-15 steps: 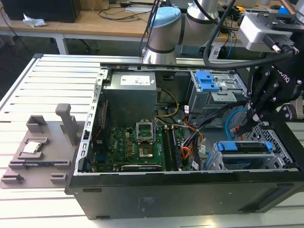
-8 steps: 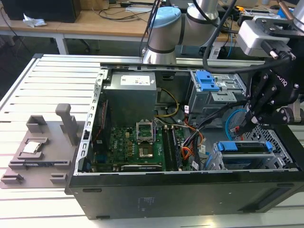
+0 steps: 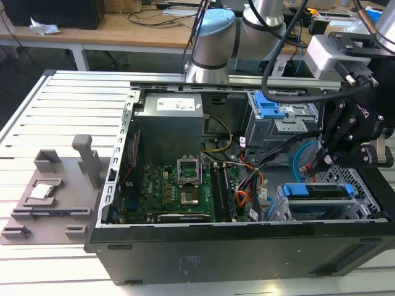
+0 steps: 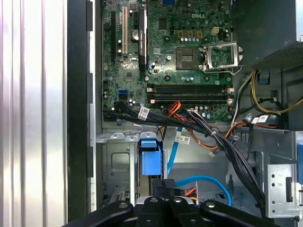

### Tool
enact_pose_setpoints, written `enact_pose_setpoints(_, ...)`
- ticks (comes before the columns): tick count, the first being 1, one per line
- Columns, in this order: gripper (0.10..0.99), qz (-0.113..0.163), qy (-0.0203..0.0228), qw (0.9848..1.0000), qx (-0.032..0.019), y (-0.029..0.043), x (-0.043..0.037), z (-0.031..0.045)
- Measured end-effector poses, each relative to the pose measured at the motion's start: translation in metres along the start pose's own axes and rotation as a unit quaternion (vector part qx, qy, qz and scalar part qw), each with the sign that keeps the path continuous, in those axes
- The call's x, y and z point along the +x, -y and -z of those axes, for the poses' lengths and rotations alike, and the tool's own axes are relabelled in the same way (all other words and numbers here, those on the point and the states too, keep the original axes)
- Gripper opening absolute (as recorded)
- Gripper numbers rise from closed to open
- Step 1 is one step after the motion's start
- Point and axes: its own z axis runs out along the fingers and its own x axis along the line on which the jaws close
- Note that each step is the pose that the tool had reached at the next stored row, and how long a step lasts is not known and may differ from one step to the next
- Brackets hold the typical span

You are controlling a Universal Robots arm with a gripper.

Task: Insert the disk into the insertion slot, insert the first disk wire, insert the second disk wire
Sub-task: 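Insert the disk into the insertion slot, then insert the first disk wire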

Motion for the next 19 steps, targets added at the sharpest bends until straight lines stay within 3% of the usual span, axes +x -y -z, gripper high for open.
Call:
enact_pose_setpoints(12, 0.106, 0.000, 0.0000, 1.0000, 0.0000, 0.0000, 0.0000, -0.0002)
enact_pose_setpoints(15, 0.294, 0.000, 0.0000, 1.0000, 0.0000, 0.0000, 0.0000, -0.0003)
enact_pose_setpoints(16, 0.294, 0.000, 0.0000, 1.0000, 0.0000, 0.0000, 0.0000, -0.0003)
enact_pose_setpoints(17, 0.361, 0.000, 0.0000, 1.0000, 0.0000, 0.0000, 0.0000, -0.0003)
enact_pose_setpoints(19, 0.361, 0.000, 0.0000, 1.0000, 0.0000, 0.0000, 0.0000, -0.0003)
